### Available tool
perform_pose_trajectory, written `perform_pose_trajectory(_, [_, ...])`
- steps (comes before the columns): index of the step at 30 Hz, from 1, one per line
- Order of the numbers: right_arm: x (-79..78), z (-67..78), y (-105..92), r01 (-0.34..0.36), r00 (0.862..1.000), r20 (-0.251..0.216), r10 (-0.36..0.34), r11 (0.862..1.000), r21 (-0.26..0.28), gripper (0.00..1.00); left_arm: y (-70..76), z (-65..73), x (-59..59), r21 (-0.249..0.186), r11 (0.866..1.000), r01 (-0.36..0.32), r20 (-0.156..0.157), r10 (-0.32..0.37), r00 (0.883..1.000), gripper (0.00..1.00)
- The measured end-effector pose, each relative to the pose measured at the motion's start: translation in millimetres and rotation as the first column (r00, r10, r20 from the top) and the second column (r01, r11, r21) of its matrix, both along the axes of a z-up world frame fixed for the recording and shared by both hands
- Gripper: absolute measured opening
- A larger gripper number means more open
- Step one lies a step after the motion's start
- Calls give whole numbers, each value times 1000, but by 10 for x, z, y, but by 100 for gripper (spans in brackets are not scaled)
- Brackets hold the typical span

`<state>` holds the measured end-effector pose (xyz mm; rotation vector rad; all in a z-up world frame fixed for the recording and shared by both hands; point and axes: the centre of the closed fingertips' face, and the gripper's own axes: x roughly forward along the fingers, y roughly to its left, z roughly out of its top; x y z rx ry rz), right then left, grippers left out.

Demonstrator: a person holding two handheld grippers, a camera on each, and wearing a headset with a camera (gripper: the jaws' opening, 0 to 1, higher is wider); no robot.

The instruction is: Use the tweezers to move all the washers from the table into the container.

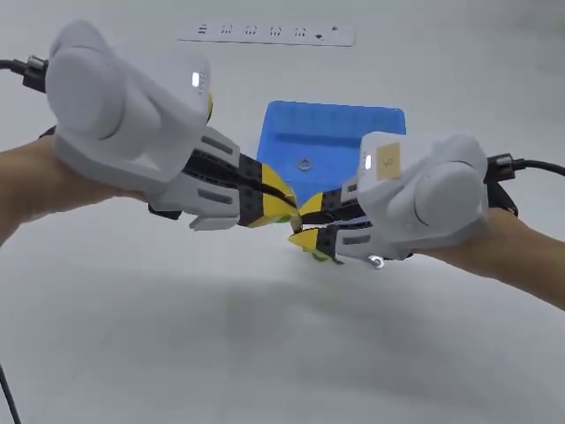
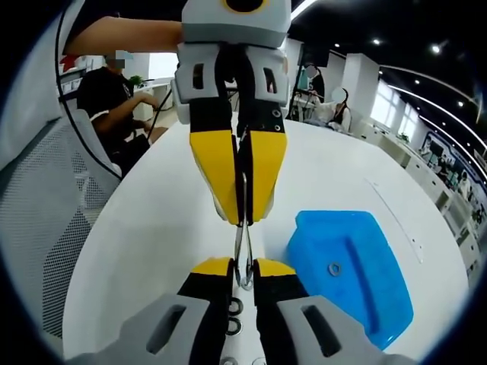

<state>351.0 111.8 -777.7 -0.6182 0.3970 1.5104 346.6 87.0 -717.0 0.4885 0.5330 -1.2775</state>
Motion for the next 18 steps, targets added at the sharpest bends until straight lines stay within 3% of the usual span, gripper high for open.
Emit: perform_pose_trajectory(18, [10,-13,5,-10,1000,-4,10,1000,-9,12,-5,-14,16,5,1000,2,0,-2,1000,6])
